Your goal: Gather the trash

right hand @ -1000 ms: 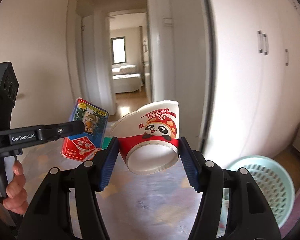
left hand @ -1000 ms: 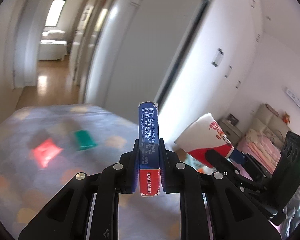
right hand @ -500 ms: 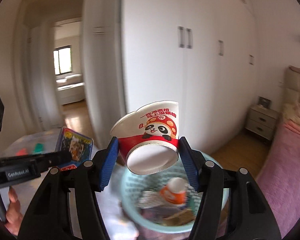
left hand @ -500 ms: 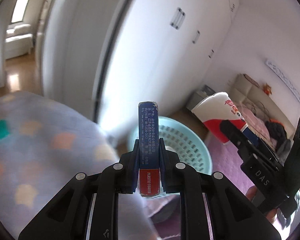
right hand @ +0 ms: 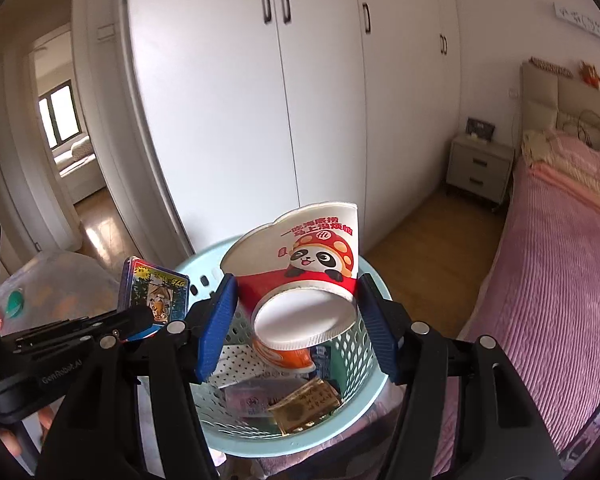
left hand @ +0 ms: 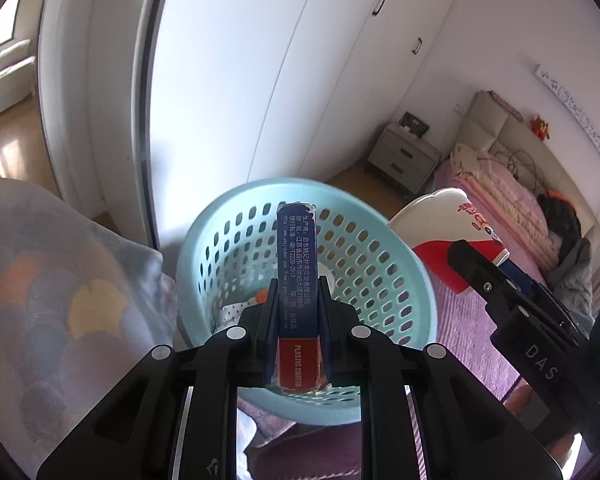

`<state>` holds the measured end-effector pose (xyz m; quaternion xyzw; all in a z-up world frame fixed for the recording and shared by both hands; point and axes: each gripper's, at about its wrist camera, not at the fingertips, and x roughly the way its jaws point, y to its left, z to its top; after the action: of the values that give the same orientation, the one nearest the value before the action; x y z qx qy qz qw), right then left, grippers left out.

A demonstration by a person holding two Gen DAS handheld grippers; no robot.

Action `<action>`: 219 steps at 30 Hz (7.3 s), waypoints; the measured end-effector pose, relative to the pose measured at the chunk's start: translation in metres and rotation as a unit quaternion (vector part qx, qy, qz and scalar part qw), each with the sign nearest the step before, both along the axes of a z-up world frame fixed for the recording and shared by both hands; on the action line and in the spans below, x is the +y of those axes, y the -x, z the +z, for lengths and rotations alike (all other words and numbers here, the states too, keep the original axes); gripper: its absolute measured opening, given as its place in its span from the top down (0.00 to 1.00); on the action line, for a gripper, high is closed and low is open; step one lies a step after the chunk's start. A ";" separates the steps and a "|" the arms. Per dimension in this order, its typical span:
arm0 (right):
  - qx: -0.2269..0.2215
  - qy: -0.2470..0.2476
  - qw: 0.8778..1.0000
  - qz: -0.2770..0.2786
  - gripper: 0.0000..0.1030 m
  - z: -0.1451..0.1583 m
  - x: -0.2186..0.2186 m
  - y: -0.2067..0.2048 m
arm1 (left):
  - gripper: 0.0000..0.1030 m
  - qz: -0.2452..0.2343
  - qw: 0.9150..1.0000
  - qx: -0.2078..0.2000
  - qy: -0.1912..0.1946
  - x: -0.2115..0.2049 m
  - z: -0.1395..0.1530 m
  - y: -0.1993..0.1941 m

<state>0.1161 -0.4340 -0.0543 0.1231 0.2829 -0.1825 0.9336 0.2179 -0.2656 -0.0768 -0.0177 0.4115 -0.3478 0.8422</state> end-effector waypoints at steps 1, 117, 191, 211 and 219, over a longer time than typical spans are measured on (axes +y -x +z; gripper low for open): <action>0.003 -0.002 1.000 -0.001 0.44 -0.001 -0.004 -0.002 | 0.85 0.000 1.000 0.002 -0.001 -0.001 -0.002 -0.002; -0.005 -0.062 0.939 0.338 0.64 0.025 0.310 -0.168 | 0.45 0.335 0.938 -0.056 -0.073 0.392 0.032 -0.039; -0.120 0.052 0.991 0.034 0.31 0.037 0.098 0.056 | 0.17 0.245 0.925 -0.279 -0.082 0.169 0.042 0.102; -0.115 0.060 0.991 0.035 0.29 0.025 0.117 0.059 | 0.09 0.261 0.926 -0.264 -0.063 0.185 0.030 0.099; -0.112 0.062 0.991 0.038 0.29 0.025 0.118 0.060 | 0.08 0.261 0.930 -0.250 -0.065 0.184 0.027 0.095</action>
<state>0.0560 -0.3159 -0.0290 0.0742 0.1690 -0.1491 0.9714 0.1225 -0.0818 -0.0503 0.0173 0.1901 -0.0813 0.9782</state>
